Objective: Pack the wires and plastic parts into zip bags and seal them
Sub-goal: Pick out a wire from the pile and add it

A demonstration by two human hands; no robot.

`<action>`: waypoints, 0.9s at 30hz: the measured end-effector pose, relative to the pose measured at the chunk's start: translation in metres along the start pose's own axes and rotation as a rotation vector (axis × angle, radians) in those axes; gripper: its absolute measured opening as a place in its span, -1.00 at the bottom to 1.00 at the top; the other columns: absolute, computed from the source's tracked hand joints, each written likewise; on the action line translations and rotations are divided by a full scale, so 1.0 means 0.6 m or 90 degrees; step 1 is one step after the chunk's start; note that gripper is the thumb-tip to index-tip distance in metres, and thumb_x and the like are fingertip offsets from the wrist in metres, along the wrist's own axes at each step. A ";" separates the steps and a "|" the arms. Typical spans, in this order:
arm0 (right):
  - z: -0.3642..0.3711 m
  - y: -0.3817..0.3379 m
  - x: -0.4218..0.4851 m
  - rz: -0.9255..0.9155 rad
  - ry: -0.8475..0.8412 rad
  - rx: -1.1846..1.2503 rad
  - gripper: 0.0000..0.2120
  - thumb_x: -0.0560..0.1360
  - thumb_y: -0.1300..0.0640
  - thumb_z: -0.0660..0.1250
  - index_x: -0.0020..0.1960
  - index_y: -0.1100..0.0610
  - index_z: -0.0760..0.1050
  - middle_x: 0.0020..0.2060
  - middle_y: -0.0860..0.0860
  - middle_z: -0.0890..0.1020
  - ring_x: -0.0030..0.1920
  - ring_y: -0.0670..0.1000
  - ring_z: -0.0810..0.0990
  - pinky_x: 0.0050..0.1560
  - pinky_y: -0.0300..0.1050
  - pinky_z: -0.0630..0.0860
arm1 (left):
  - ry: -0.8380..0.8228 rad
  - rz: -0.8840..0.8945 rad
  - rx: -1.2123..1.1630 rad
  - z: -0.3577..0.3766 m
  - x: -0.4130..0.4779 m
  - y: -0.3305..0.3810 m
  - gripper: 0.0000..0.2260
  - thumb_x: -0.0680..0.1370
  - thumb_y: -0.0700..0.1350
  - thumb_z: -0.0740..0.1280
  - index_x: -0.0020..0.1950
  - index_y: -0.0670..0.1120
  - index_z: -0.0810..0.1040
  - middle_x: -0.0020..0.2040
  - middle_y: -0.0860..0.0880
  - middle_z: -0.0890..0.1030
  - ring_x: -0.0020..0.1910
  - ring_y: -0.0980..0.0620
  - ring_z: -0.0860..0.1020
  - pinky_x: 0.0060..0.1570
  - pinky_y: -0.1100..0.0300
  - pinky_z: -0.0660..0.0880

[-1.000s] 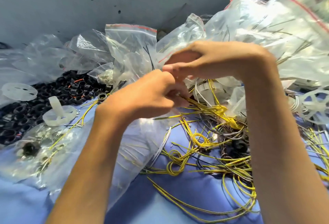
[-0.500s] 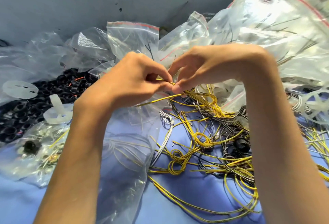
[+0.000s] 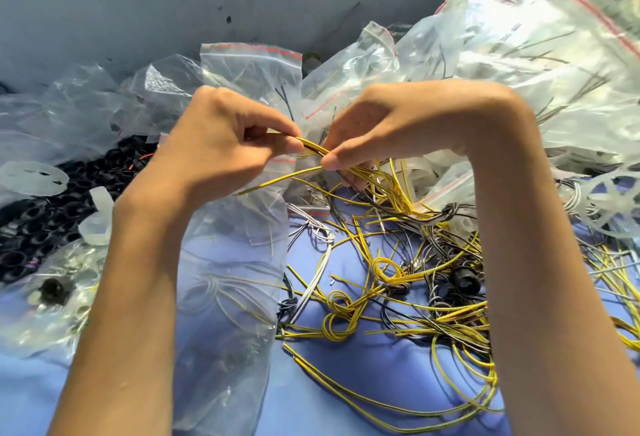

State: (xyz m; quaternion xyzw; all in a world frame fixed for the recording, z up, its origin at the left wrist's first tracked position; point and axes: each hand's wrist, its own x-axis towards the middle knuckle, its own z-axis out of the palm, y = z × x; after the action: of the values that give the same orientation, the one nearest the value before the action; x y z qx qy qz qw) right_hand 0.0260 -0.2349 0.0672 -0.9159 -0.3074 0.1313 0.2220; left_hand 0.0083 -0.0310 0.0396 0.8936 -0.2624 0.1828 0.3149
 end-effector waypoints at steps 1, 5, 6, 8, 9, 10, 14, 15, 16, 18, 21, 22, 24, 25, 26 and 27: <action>0.000 -0.001 0.000 -0.004 -0.005 -0.007 -0.74 0.42 -0.24 0.30 -0.18 -0.07 0.62 -0.32 -0.11 0.67 -0.30 -0.15 0.51 -0.20 -0.12 0.42 | 0.012 -0.001 0.003 -0.003 -0.001 -0.001 -0.93 0.42 -0.22 0.48 -0.17 -0.06 0.70 -0.41 -0.28 0.54 -0.40 0.10 0.31 -0.40 0.06 0.30; 0.001 0.000 -0.002 -0.014 0.003 -0.029 -0.67 0.40 -0.26 0.32 -0.23 -0.01 0.62 -0.36 -0.10 0.61 -0.35 -0.14 0.48 -0.23 -0.13 0.39 | 0.058 -0.021 -0.015 -0.020 -0.007 -0.012 -0.83 0.43 -0.20 0.48 -0.10 0.06 0.65 -0.31 -0.31 0.62 -0.31 0.06 0.39 -0.32 -0.03 0.46; 0.001 -0.001 -0.002 -0.016 0.003 -0.025 -0.68 0.39 -0.26 0.33 -0.22 -0.02 0.63 -0.34 -0.10 0.63 -0.33 -0.11 0.51 -0.23 -0.10 0.41 | 0.072 -0.026 -0.022 -0.025 -0.008 -0.015 -0.81 0.42 -0.21 0.48 -0.10 0.09 0.63 -0.29 -0.28 0.64 -0.30 0.06 0.42 -0.26 -0.04 0.49; 0.002 -0.003 -0.001 -0.022 0.007 -0.013 -0.71 0.37 -0.23 0.35 -0.16 -0.03 0.64 -0.25 -0.07 0.67 -0.21 0.00 0.61 -0.11 0.05 0.51 | 0.092 -0.039 -0.026 -0.033 -0.013 -0.022 -0.80 0.42 -0.21 0.48 -0.12 0.10 0.62 -0.26 -0.16 0.69 -0.30 0.09 0.47 -0.20 0.06 0.52; 0.003 -0.004 -0.001 -0.022 0.012 -0.008 -0.71 0.36 -0.22 0.36 -0.11 -0.03 0.65 -0.21 -0.04 0.68 -0.12 0.05 0.63 0.00 0.10 0.54 | 0.098 -0.047 -0.030 -0.036 -0.015 -0.028 -0.82 0.42 -0.21 0.48 -0.12 0.07 0.64 -0.28 -0.01 0.70 -0.31 0.14 0.47 -0.21 0.18 0.51; 0.003 -0.005 0.000 -0.021 0.016 -0.006 -0.70 0.34 -0.21 0.38 -0.07 -0.04 0.64 -0.18 -0.03 0.69 -0.07 0.06 0.64 0.08 0.12 0.54 | 0.102 -0.059 -0.032 -0.039 -0.016 -0.034 -0.85 0.41 -0.20 0.48 -0.11 0.04 0.65 -0.32 0.17 0.67 -0.33 0.21 0.46 -0.24 0.30 0.47; 0.004 -0.008 0.002 -0.011 0.019 -0.016 -0.67 0.31 -0.25 0.37 -0.01 -0.11 0.62 -0.14 -0.10 0.69 -0.05 -0.03 0.65 0.12 0.09 0.54 | 0.119 -0.080 0.008 -0.049 -0.019 -0.043 -0.83 0.41 -0.17 0.49 -0.18 0.11 0.61 -0.48 0.32 0.53 -0.46 0.28 0.37 -0.41 0.48 0.26; 0.005 -0.010 0.002 -0.008 0.020 -0.015 -0.67 0.32 -0.26 0.36 -0.01 -0.12 0.62 -0.15 -0.11 0.69 -0.06 -0.05 0.65 0.09 0.06 0.55 | 0.124 -0.078 0.006 -0.051 -0.020 -0.044 -0.83 0.41 -0.16 0.49 -0.19 0.12 0.60 -0.49 0.29 0.53 -0.47 0.27 0.36 -0.42 0.47 0.25; 0.005 -0.011 0.003 -0.010 0.022 -0.012 -0.69 0.34 -0.27 0.34 -0.03 -0.12 0.62 -0.18 -0.12 0.68 -0.10 -0.07 0.64 0.04 0.03 0.55 | 0.127 -0.077 0.000 -0.052 -0.020 -0.043 -0.84 0.41 -0.16 0.49 -0.19 0.11 0.61 -0.49 0.22 0.55 -0.47 0.24 0.34 -0.42 0.43 0.26; 0.006 -0.011 0.004 -0.020 0.029 -0.010 -0.73 0.37 -0.27 0.32 -0.12 -0.12 0.61 -0.27 -0.13 0.64 -0.20 -0.10 0.59 -0.12 -0.06 0.49 | 0.124 -0.076 -0.001 -0.051 -0.019 -0.038 -0.90 0.42 -0.15 0.48 -0.18 0.06 0.64 -0.41 -0.09 0.61 -0.41 0.17 0.31 -0.40 0.27 0.26; 0.006 -0.011 0.004 -0.023 0.022 -0.017 -0.72 0.36 -0.26 0.33 -0.11 -0.09 0.60 -0.26 -0.11 0.64 -0.22 -0.09 0.58 -0.14 -0.03 0.44 | 0.113 -0.071 0.014 -0.049 -0.018 -0.033 -0.91 0.43 -0.15 0.48 -0.17 0.03 0.63 -0.33 -0.35 0.55 -0.35 0.05 0.30 -0.38 0.18 0.18; 0.006 -0.010 0.003 -0.021 0.020 -0.018 -0.73 0.35 -0.24 0.35 -0.09 -0.10 0.60 -0.24 -0.11 0.64 -0.21 -0.08 0.59 -0.13 0.00 0.46 | 0.111 -0.071 0.015 -0.049 -0.018 -0.034 -0.92 0.43 -0.14 0.48 -0.18 0.04 0.63 -0.37 -0.33 0.52 -0.37 0.06 0.28 -0.40 0.18 0.17; 0.006 -0.007 0.003 -0.018 0.019 -0.020 -0.84 0.33 -0.15 0.44 -0.11 -0.16 0.59 -0.22 -0.15 0.63 -0.16 -0.05 0.61 -0.05 0.04 0.50 | 0.110 -0.077 0.015 -0.050 -0.020 -0.040 -0.93 0.42 -0.11 0.48 -0.20 0.04 0.63 -0.44 -0.22 0.40 -0.42 0.12 0.23 -0.45 0.24 0.15; 0.006 -0.004 0.003 -0.017 0.018 -0.021 -0.86 0.33 -0.08 0.48 -0.14 -0.18 0.57 -0.22 -0.18 0.63 -0.15 -0.04 0.61 -0.02 0.05 0.52 | 0.109 -0.081 0.014 -0.050 -0.020 -0.043 -0.92 0.42 -0.10 0.49 -0.22 0.06 0.62 -0.45 -0.16 0.37 -0.43 0.13 0.22 -0.46 0.27 0.14; 0.005 -0.003 0.003 -0.015 0.016 -0.018 -0.83 0.32 -0.01 0.51 -0.15 -0.19 0.56 -0.24 -0.20 0.62 -0.14 -0.03 0.62 -0.01 0.06 0.53 | 0.109 -0.086 0.012 -0.050 -0.020 -0.045 -0.90 0.41 -0.09 0.49 -0.24 0.08 0.61 -0.45 -0.16 0.38 -0.42 0.13 0.23 -0.45 0.27 0.16; 0.004 -0.001 0.002 -0.013 0.011 -0.010 -0.79 0.32 0.05 0.52 -0.15 -0.19 0.56 -0.26 -0.23 0.61 -0.14 -0.02 0.62 -0.01 0.05 0.55 | 0.110 -0.092 0.009 -0.049 -0.020 -0.047 -0.88 0.41 -0.09 0.49 -0.25 0.12 0.60 -0.43 -0.22 0.42 -0.41 0.13 0.25 -0.41 0.24 0.19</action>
State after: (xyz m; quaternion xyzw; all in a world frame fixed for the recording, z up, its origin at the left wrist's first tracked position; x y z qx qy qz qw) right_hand 0.0258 -0.2326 0.0654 -0.9156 -0.3155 0.1185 0.2192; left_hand 0.0105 0.0117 0.0421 0.8933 -0.1682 0.2375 0.3426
